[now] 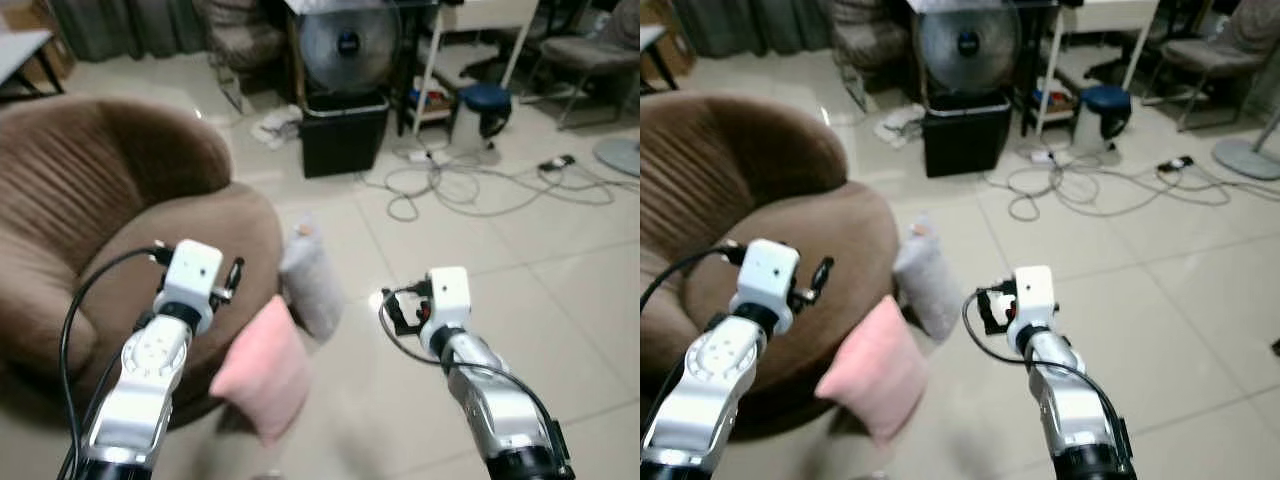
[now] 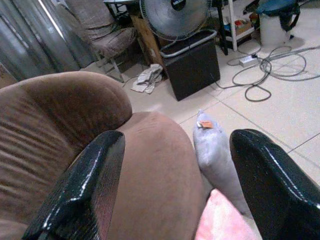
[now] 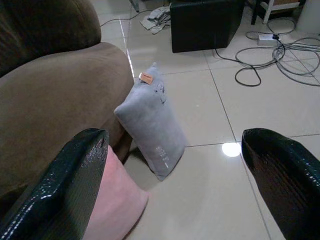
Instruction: Move the pillow to the sofa from floor
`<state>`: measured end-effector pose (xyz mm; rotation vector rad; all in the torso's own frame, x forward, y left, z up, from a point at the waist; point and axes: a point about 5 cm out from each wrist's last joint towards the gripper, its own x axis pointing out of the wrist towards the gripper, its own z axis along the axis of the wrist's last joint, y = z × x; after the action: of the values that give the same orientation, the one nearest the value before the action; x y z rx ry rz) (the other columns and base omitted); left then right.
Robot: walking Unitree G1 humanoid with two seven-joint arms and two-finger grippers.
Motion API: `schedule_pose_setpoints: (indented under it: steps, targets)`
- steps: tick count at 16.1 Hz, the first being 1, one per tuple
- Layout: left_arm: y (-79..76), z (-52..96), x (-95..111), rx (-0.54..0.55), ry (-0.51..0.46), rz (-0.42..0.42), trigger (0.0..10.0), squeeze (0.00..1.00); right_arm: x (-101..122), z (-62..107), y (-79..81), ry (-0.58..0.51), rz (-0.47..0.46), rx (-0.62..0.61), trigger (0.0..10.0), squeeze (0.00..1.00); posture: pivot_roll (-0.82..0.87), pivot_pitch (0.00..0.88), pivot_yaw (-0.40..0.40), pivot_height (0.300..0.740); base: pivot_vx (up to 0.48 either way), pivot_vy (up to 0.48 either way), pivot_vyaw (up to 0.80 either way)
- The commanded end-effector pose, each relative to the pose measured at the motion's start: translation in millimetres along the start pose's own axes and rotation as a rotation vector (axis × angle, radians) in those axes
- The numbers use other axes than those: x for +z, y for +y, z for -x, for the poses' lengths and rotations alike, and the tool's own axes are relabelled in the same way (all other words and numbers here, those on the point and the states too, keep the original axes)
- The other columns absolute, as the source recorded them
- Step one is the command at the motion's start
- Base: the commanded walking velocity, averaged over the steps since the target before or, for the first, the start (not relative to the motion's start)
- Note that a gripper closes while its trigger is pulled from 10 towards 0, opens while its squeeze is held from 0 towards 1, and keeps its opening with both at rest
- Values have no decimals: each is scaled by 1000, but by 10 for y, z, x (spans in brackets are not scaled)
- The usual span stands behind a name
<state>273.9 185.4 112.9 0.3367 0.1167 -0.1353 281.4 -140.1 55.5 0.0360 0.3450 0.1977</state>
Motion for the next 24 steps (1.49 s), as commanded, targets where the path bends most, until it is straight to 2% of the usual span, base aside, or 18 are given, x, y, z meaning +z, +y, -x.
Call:
schedule_pose_setpoints:
  steps: [1, 6, 15, 16, 17, 20, 24]
  targets:
    - [-56, -7, 14, -17, -2, 2, 10000, 0, 10, 18, -89, -3, -1, -26, 10000, 0, 100, 0, 42, 740, 0, 360, 0]
    - [-53, -7, 13, -18, -3, -1, 10000, 0, 12, 17, -84, -5, -9, -28, 10000, 0, 100, 0, 42, 740, 0, 357, -86]
    - [-59, -7, -17, -15, 3, 2, 10000, 0, 32, 10, -100, -13, -14, -27, 10000, 0, 99, 0, 39, 740, 0, 355, -724]
    - [-65, -4, -9, -16, -13, 15, 10000, 0, 39, 9, -103, -15, -14, -26, 10000, 0, 99, 0, 39, 740, 0, 0, -800]
    - [-79, 3, 33, -28, -48, -8, 10000, 0, 46, 8, -108, -19, -14, -25, 10000, 0, 99, 0, 36, 740, 0, -259, -800]
    - [-102, 7, 50, -39, -62, -36, 10000, 0, 62, 7, -107, -28, -8, -19, 10000, 0, 99, 0, 33, 740, 0, -406, -521]
    - [-101, 14, 3, -17, -49, 3, 10000, 0, 54, 1, -104, -19, 31, -13, 10000, 0, 98, 0, 27, 740, 0, -112, 0]
